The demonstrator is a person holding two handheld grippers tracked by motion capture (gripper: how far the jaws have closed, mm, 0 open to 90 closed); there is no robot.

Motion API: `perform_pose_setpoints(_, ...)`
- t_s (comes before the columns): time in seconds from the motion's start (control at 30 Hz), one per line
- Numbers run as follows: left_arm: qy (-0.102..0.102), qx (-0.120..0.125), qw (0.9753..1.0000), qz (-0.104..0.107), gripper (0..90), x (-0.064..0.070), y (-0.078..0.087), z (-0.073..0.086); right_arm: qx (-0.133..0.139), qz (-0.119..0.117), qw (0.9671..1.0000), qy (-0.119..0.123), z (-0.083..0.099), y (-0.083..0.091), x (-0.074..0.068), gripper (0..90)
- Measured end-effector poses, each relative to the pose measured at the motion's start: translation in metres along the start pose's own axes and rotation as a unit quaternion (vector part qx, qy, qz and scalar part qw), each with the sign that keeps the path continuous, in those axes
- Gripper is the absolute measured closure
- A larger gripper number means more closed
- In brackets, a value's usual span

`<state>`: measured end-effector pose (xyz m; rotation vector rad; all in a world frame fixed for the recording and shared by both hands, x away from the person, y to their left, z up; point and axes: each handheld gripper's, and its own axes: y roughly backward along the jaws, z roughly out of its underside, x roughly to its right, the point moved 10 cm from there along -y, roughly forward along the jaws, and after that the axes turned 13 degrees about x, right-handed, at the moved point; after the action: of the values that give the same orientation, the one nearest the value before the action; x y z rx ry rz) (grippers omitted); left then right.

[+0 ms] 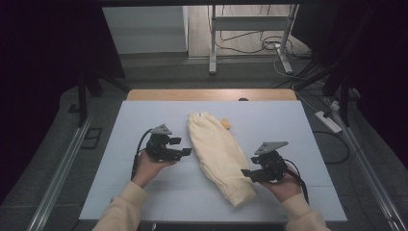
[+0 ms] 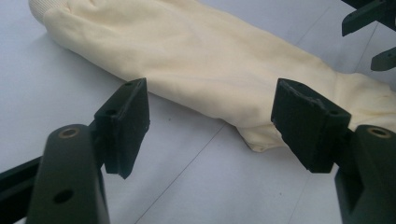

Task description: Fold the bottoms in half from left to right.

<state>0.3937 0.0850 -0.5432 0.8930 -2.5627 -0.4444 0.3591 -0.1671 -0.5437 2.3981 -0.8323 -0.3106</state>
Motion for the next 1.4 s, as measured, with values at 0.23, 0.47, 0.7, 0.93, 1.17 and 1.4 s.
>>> perform_pose_setpoints(0.23,0.002,-0.003,1.0,-0.002,27.2,-0.001,0.0,0.001,-0.011,0.001,0.9999,-0.004,0.007,-0.003,0.002,36.4)
perform_pose_setpoints(0.47,0.001,-0.005,1.0,-0.002,27.0,-0.001,-0.001,0.002,-0.04,0.001,0.9992,-0.01,0.021,-0.013,0.003,34.7)
perform_pose_setpoints(0.7,0.001,-0.005,1.0,-0.004,26.9,-0.002,0.0,0.002,-0.071,0.008,0.9972,-0.02,0.036,-0.022,0.006,33.3)
perform_pose_setpoints(0.93,-0.001,-0.006,1.0,-0.004,27.1,-0.002,0.0,0.002,-0.079,0.002,0.9961,-0.039,0.041,-0.026,0.004,38.8)
perform_pose_setpoints(1.17,-0.002,-0.009,0.9999,-0.006,27.1,-0.001,-0.001,0.003,-0.083,-0.039,0.9942,-0.056,0.04,-0.025,-0.005,66.1)
perform_pose_setpoints(1.4,-0.004,-0.009,0.9999,-0.005,27.4,-0.001,-0.001,0.003,-0.084,-0.048,0.994,-0.051,0.039,-0.024,-0.011,77.4)
